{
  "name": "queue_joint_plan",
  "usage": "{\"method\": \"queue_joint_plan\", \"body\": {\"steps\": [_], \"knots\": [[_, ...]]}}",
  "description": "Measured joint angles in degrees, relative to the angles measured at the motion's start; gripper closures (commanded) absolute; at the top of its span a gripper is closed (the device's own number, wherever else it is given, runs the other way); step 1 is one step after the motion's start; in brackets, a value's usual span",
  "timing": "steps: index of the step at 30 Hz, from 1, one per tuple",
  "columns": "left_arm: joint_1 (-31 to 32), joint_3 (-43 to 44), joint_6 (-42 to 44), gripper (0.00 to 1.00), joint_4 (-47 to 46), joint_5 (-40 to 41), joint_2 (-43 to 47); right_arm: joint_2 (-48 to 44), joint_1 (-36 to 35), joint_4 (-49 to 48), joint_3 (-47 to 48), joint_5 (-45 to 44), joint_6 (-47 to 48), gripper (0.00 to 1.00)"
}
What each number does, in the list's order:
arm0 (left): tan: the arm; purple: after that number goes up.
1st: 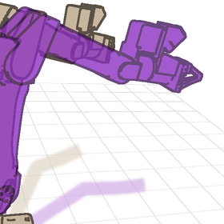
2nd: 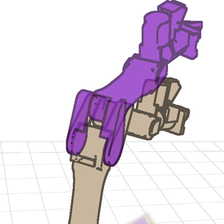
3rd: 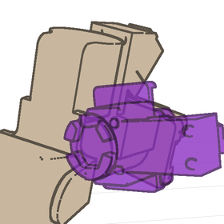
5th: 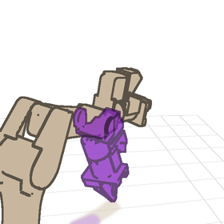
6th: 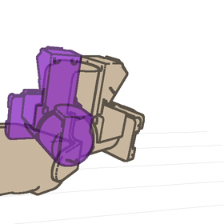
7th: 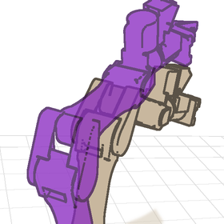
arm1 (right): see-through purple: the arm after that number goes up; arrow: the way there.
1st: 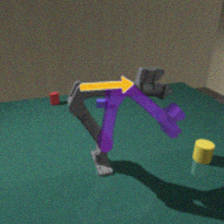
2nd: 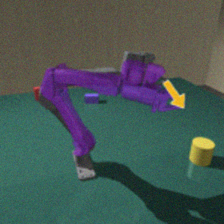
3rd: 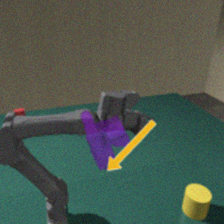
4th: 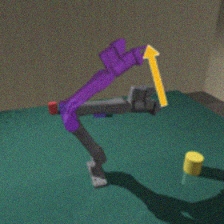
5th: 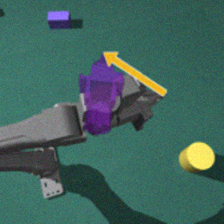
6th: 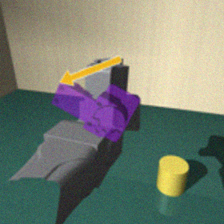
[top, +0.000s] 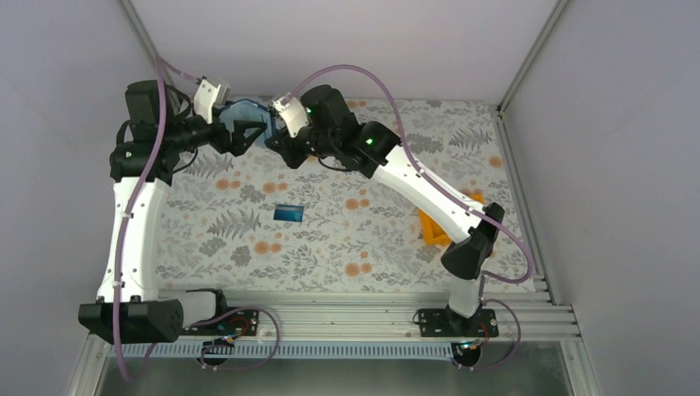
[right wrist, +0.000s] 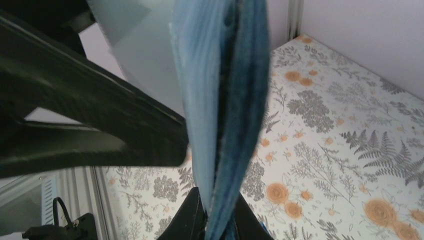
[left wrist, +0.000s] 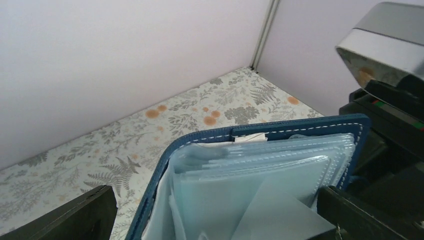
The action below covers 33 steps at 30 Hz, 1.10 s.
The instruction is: Take the credit cards out of the card holder
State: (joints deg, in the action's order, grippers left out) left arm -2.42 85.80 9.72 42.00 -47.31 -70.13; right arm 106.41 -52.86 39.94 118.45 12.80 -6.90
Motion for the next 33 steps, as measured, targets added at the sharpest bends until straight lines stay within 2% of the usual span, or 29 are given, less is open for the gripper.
{"method": "queue_joint_plan", "body": {"steps": [5, 11, 15, 23, 30, 33], "knots": [[-0.09, -0.52, -0.13, 0.01, -0.79, 0.74, 0.11, 1.79, -1.14, 0.96, 3.08, -1.81, 0.33, 0.96], [0.33, -0.98, 0.09, 0.31, -0.46, 1.73, 0.26, 1.86, -1.14, 1.49, 3.19, -2.56, 1.11, 0.96], [0.33, -0.98, 0.09, 0.42, -0.13, 1.73, 0.66, 1.73, -1.11, 0.76, 2.51, -2.58, 1.84, 0.96], [0.26, -0.98, -0.11, 0.49, 0.11, 0.72, 0.76, 0.98, -1.07, -0.31, 1.18, -1.81, 2.93, 0.96], [0.31, -0.79, -0.31, 0.46, 0.15, -1.64, 0.83, -2.08, 0.17, -1.6, -2.6, 0.94, 3.98, 0.92], [0.46, -0.24, -0.28, 0.42, 0.24, -1.07, 1.03, -2.78, 0.68, -2.49, -3.41, 2.27, 4.61, 0.96]]}}
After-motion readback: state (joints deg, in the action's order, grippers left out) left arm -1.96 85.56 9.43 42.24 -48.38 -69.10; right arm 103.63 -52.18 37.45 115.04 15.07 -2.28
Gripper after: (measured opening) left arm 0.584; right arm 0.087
